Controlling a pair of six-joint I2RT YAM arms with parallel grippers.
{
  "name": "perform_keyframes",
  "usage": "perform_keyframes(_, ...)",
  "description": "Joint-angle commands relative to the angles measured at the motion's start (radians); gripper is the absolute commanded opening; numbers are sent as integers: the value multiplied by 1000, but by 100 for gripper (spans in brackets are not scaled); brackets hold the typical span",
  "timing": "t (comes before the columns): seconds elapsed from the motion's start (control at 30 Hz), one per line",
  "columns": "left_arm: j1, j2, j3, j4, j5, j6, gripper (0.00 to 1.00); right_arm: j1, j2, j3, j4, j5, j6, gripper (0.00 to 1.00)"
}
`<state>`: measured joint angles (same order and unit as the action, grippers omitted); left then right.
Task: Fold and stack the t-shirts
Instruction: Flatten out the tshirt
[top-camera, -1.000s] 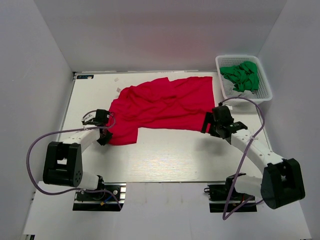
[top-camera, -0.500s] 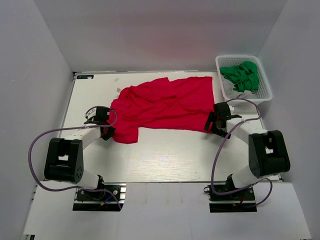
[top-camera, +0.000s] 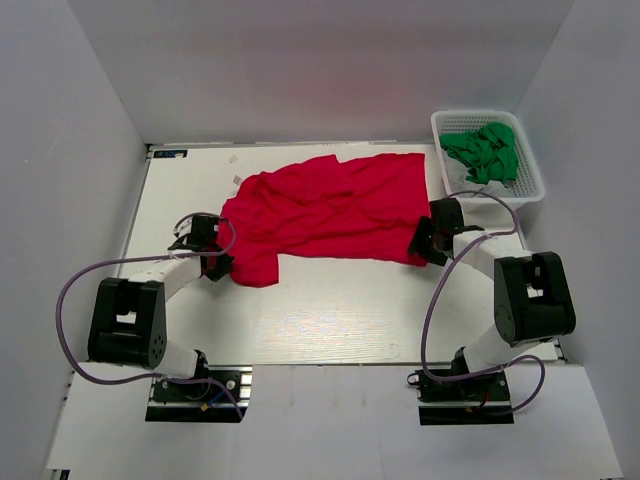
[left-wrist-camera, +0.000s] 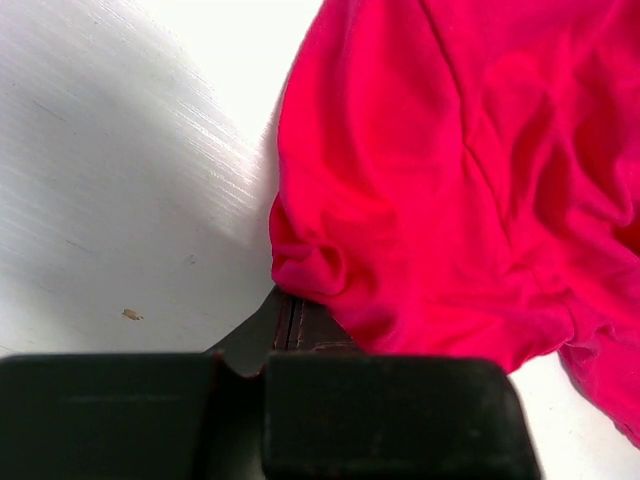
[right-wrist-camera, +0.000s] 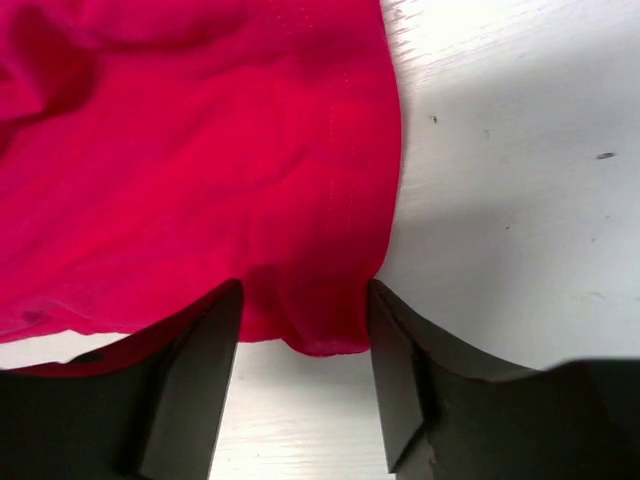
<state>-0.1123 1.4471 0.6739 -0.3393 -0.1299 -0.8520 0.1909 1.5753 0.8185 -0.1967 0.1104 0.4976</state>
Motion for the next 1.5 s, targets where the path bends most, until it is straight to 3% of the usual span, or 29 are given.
perform_keyframes(0.0,-7,35,-62,-133,47,22,0,5,15,-28,0,-75,16,57)
perform_keyframes(0.03,-16,35,-53,-133,47,22,0,4,15,-27,-1,-80,15,55)
perform_keyframes(0.1,-17,13,-53,-133,47,22,0,5,15,-28,2,-93,18,37)
perform_keyframes(0.13,-17,13,-53,-133,47,22,0,7,20,-30,6,-97,16,28)
perform_keyframes(0.17,-17,-2,-53,-133,47,22,0,4,15,-24,9,-100,15,6)
perform_keyframes(0.2,-17,-26,-44,-133,56,22,0,5,15,-19,8,-100,18,0)
perform_keyframes(0.3,-17,-94,-13,-144,70,36,0,8,-52,-2,0,-133,-14,0)
perform_keyframes(0.47,-17,-338,90,-135,82,47,0,8,-205,60,-23,-124,-65,0)
perform_keyframes(0.7,-17,-502,375,-162,38,67,0,4,-417,256,-56,-78,-100,0)
perform_keyframes(0.93,-17,-556,653,-237,-16,97,0,4,-552,477,-161,1,-122,0)
perform_keyframes(1.03,-17,-556,842,-268,-48,126,0,4,-600,552,-188,14,-136,0)
perform_keyframes(1.23,-17,-481,1186,-377,-73,186,0,4,-665,741,-288,18,-171,0)
perform_keyframes(1.47,-17,-449,1463,-463,-93,226,0,4,-730,901,-377,2,-183,0)
